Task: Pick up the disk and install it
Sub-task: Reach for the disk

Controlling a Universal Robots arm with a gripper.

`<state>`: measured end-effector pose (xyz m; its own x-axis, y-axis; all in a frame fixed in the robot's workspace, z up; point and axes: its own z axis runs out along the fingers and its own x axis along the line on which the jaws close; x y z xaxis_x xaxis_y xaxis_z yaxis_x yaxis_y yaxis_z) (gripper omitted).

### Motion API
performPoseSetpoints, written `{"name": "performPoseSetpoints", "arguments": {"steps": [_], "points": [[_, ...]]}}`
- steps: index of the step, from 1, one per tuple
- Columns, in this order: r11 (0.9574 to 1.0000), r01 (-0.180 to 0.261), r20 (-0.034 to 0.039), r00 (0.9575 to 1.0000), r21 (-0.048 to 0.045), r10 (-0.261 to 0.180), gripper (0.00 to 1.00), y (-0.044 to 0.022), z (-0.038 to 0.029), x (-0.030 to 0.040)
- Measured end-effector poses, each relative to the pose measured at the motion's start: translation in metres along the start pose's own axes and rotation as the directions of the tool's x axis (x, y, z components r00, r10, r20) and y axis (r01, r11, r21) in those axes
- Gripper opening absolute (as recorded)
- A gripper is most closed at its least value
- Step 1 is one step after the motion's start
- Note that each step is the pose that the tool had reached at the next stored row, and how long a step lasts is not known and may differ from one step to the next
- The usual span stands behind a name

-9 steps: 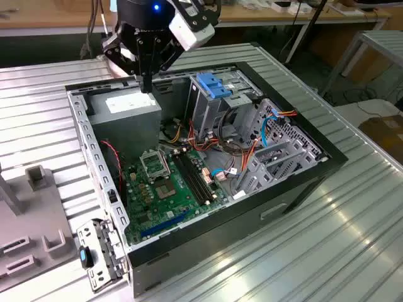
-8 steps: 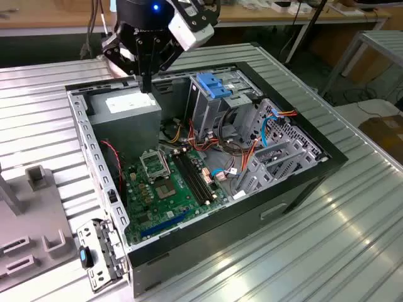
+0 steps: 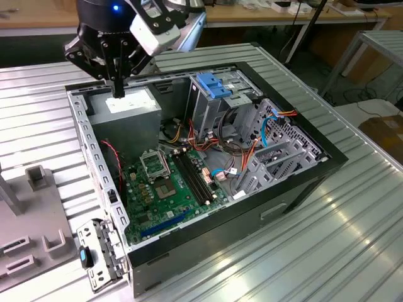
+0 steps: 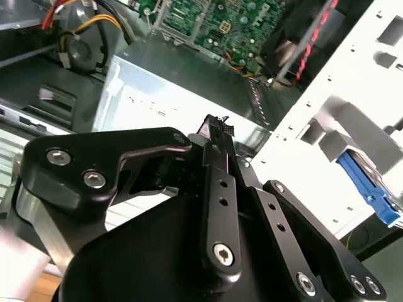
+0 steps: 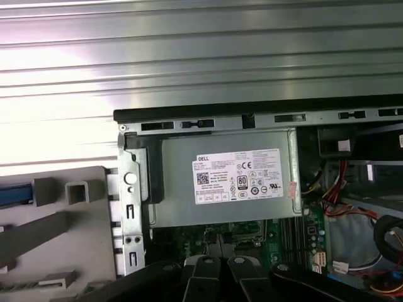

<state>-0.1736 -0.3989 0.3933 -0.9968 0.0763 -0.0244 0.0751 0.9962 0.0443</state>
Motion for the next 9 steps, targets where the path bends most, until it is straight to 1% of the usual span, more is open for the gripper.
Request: {"name": "performPoseSetpoints", "arguments": {"steps": [2, 4, 9], "points": [[1.0, 0.0, 0.0, 1.0, 0.0, 0.0, 0.11, -0.0006, -0.0002, 0.0086], [1.0, 0.0, 0.0, 1.0, 0.0, 0.0, 0.11, -0.0009, -0.0003, 0.0132], [1.0, 0.0, 0.0001, 1.0, -0.0001, 0.0, 0.11, -0.0016, -0.0005, 0.0214]]}}
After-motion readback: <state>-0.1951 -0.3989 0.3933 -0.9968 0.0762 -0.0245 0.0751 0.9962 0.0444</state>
